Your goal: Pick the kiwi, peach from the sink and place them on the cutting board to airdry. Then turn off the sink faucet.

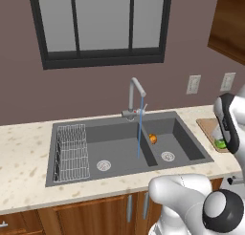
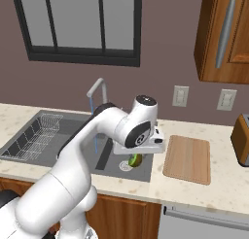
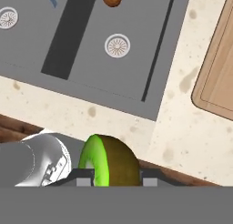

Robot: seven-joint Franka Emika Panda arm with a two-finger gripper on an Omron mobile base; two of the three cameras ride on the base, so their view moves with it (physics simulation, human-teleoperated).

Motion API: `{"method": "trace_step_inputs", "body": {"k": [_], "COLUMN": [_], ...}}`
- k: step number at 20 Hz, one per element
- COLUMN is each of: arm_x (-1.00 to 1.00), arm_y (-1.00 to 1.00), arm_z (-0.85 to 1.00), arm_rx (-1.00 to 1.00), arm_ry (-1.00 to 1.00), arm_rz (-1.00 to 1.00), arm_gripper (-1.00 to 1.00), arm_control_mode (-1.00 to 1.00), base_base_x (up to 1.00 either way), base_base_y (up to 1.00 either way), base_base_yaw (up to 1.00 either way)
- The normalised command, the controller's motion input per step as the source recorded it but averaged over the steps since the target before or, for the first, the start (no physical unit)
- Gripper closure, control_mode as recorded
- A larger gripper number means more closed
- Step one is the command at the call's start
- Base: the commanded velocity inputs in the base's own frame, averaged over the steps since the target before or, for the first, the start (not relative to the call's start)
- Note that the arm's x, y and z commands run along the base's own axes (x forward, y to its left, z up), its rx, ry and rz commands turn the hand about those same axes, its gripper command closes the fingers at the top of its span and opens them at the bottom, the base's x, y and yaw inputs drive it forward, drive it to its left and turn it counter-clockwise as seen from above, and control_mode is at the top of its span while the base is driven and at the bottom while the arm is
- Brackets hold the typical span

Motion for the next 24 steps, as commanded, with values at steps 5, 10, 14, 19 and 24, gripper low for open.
{"method": "trace_step_inputs", "body": {"k": [5,10,14,19,24], "arm_x": [0.00,0.00,0.01,0.10,0.13], "arm_y": [-0.15,-0.18,-0.22,-0.29,-0.31], "arm_z": [0.00,0.00,0.00,0.00,0.00], "arm_rx": [-0.07,-0.09,-0.07,-0.01,0.00], "arm_ry": [-0.05,-0.14,-0.14,-0.06,0.00], "arm_rz": [-0.06,-0.05,-0.06,-0.06,-0.05], "arm_gripper": [1.00,1.00,1.00,1.00,1.00], "arm_control_mode": [-1.00,-1.00,-1.00,-1.00,-1.00], "base_base_x": [0.00,0.00,0.00,0.00,0.00], "base_base_y": [0.00,0.00,0.00,0.00,0.00], "base_base_yaw": [0.00,0.00,0.00,0.00,0.00]}}
